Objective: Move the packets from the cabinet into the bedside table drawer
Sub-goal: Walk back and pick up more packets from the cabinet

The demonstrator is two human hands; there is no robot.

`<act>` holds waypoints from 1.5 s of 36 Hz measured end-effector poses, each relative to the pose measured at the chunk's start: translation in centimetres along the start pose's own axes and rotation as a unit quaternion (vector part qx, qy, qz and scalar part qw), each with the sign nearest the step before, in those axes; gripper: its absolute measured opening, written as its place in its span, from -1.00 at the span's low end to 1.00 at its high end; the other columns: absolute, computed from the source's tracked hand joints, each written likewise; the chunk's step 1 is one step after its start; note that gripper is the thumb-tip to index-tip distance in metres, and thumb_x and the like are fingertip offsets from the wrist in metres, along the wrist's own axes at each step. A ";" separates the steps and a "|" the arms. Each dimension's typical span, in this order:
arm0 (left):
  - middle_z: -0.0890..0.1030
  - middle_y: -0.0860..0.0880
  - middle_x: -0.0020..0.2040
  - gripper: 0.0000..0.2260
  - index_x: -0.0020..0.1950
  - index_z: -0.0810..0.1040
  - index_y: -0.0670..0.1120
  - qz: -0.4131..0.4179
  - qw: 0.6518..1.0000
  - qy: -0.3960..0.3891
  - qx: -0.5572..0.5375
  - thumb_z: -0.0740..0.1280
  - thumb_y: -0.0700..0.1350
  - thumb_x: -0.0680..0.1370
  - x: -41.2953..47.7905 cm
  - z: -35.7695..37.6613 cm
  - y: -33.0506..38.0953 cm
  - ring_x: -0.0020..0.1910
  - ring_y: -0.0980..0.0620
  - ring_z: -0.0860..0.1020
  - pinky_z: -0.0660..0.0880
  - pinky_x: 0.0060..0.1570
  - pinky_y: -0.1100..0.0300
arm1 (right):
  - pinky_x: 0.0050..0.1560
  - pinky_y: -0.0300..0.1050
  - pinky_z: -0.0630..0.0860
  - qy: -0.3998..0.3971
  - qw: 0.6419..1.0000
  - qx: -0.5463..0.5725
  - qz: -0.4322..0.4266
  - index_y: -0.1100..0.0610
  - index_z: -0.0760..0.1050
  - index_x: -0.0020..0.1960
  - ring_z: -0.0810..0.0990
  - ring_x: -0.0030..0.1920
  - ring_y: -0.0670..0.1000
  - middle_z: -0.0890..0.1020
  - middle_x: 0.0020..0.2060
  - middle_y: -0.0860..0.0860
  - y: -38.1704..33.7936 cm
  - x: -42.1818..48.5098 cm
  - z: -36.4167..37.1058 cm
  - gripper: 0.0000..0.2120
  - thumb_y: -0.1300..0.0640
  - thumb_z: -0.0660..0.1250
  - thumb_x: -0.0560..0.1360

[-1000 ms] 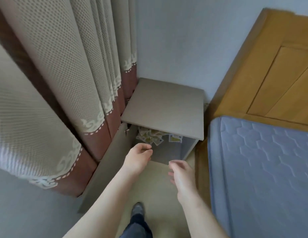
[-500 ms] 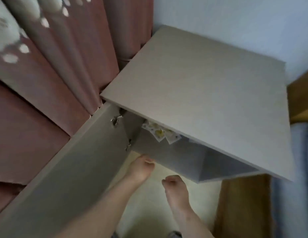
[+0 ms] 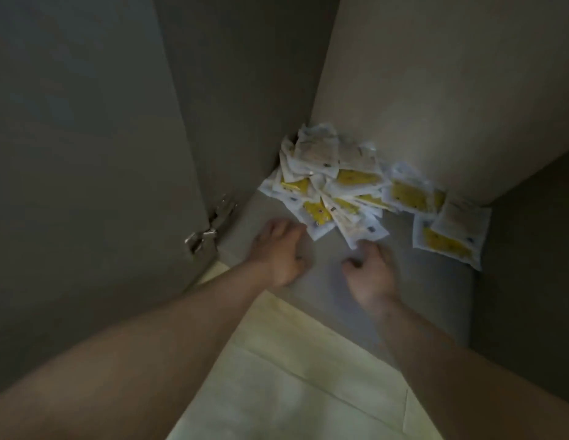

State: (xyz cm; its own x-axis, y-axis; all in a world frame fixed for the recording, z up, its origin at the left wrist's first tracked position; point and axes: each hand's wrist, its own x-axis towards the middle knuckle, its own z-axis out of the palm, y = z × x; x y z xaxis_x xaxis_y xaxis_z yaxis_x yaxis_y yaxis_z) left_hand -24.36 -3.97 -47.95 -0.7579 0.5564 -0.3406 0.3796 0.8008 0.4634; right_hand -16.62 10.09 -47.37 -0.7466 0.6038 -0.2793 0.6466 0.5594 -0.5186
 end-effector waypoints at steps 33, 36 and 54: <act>0.53 -0.02 0.27 -0.28 0.39 0.33 0.01 -0.072 0.904 0.189 -0.378 0.35 0.26 0.30 0.7 1.9 -0.7 0.28 -0.03 0.48 0.38 0.29 -0.04 | 0.43 0.23 -0.14 -0.067 0.978 -0.170 -0.106 -0.32 -0.19 0.47 -0.28 0.51 0.09 -0.27 0.51 -0.12 2.3 0.7 0.5 -0.33 -0.35 0.07 0.48; 0.34 -0.07 0.44 -0.38 0.48 0.25 -0.06 -0.045 0.936 0.182 -0.297 0.29 0.16 0.48 -0.6 2.7 -0.5 0.41 -0.04 0.31 0.23 0.39 0.02 | 0.44 0.20 -0.17 -0.066 0.981 -0.147 -0.105 -0.35 -0.20 0.46 -0.33 0.50 0.05 -0.30 0.50 -0.15 2.8 -1.9 1.1 -0.35 -0.36 0.06 0.48; -0.16 0.06 0.56 -0.12 0.54 -0.08 0.13 0.140 0.978 0.017 0.155 -0.20 0.45 0.26 -6.4 7.1 2.1 0.51 0.05 -0.27 -0.18 0.44 -0.15 | 0.26 0.00 0.11 0.135 0.985 -0.101 -0.027 -0.05 0.44 0.33 0.29 0.33 0.10 0.44 0.32 -0.04 8.9 -5.3 -0.7 -0.59 0.14 0.27 0.49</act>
State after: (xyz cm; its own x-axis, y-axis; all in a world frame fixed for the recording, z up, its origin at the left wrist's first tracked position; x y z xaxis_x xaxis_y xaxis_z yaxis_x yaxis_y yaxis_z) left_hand -14.89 -4.26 -50.61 -0.6162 0.7603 -0.2056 0.7139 0.6494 0.2620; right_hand -6.84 12.28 -49.95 -0.7288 0.6846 -0.0165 0.6460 0.6793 -0.3482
